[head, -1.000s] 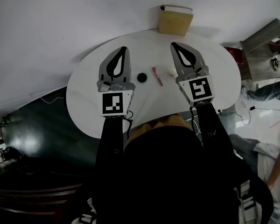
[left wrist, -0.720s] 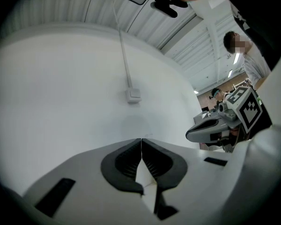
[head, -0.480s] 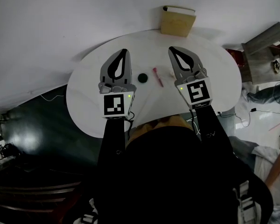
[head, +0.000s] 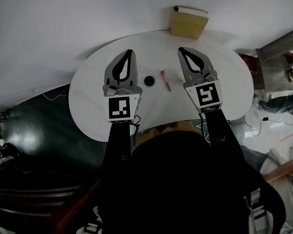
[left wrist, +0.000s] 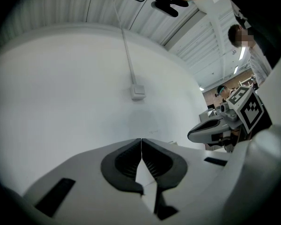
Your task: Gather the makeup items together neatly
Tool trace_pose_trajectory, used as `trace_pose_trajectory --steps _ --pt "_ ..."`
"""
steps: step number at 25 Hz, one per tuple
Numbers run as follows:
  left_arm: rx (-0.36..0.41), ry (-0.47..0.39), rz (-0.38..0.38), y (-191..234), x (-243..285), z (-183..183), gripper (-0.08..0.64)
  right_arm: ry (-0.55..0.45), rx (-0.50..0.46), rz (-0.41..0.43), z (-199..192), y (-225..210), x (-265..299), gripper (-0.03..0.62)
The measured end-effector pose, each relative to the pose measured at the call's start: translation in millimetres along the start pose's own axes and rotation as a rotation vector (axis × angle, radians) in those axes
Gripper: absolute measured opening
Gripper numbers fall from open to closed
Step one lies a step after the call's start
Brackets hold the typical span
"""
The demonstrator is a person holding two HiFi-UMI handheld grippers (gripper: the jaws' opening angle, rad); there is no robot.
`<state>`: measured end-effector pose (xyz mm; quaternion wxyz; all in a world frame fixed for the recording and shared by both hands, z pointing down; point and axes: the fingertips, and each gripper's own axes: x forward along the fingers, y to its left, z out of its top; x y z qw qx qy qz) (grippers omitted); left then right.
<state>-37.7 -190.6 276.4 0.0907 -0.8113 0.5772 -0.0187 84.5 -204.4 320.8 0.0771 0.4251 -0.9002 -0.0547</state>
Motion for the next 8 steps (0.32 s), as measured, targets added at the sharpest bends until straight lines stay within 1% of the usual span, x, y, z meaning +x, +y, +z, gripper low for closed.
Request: trace_pose_trajectory --steps 2,4,8 --pt "0.004 0.002 0.004 -2 4 -1 0.009 -0.002 0.016 0.014 0 -3 3 0.003" --pt "0.026 0.016 0.006 -5 9 -2 0.009 -0.001 0.02 0.022 -2 -8 5 0.003" --pt "0.052 0.029 0.021 -9 21 -7 0.009 0.002 -0.002 0.033 -11 -21 10 0.003"
